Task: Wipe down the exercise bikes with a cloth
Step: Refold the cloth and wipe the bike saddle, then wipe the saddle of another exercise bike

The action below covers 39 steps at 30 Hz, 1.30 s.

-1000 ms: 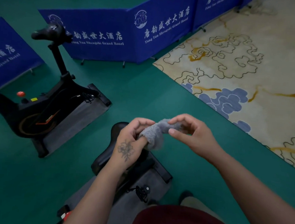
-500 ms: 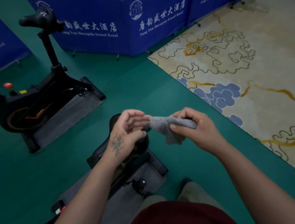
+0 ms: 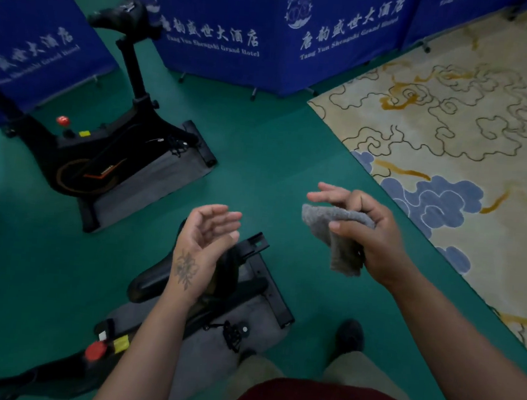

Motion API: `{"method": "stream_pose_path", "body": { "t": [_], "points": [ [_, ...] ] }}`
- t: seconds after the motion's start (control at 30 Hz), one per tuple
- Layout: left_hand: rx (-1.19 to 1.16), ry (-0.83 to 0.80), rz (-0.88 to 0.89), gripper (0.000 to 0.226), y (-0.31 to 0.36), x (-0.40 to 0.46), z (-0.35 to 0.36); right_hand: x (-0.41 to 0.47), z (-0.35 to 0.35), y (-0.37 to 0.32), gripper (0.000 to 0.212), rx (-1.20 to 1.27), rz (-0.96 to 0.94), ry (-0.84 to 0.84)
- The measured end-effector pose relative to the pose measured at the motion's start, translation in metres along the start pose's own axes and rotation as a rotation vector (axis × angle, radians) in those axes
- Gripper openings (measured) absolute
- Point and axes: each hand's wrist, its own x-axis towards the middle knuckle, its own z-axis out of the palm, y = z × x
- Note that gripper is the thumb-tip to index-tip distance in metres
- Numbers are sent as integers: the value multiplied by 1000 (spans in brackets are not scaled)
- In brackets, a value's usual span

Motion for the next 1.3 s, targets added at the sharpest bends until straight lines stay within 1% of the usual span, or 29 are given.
{"method": "stream_pose_path", "body": {
  "t": [0.07, 0.13, 0.37, 0.43, 0.53, 0.6, 0.67, 0.7, 0.73, 0.9, 1.0, 1.07, 1.17, 1.3],
  "points": [
    [0, 49, 1, 39, -1, 7, 26, 18, -29, 2, 27, 23, -2, -74],
    [-8, 89, 2, 39, -2, 12, 51, 35, -54, 3, 27, 71, 11, -108],
    [-3, 199, 8, 38, 8, 27, 107, 84, -111, -4, 28, 108, 99, -178],
    [2, 237, 12, 39, 12, 30, 114, 96, -117, -6, 27, 72, 129, -187],
    [17, 287, 14, 39, 15, 41, 115, 119, -122, -3, 19, -60, 130, -241],
    [28, 313, 13, 39, 15, 47, 114, 134, -122, -2, 26, -77, 131, -285],
    [15, 356, 7, 39, 13, 56, 112, 153, -119, -1, 44, -103, 134, -325],
    [7, 374, 6, 38, 11, 62, 110, 164, -117, 0, 50, -130, 132, -347],
    [1, 386, 6, 39, 10, 68, 109, 175, -115, 0, 51, -158, 124, -372],
    [-55, 450, 26, 40, 5, 117, 98, 241, -100, 16, 22, -254, 56, -456],
    [-91, 468, 40, 40, 3, 157, 86, 287, -86, 26, 16, -268, 64, -482],
    [-115, 479, 32, 39, 2, 184, 76, 317, -76, 28, 22, -265, 128, -493],
    [-145, 506, 33, 39, 5, 219, 61, 354, -66, 24, 45, -280, 161, -540],
    [-106, 516, 28, 40, 17, 254, 41, 404, -51, 30, 68, -271, 204, -628]
  ]
}}
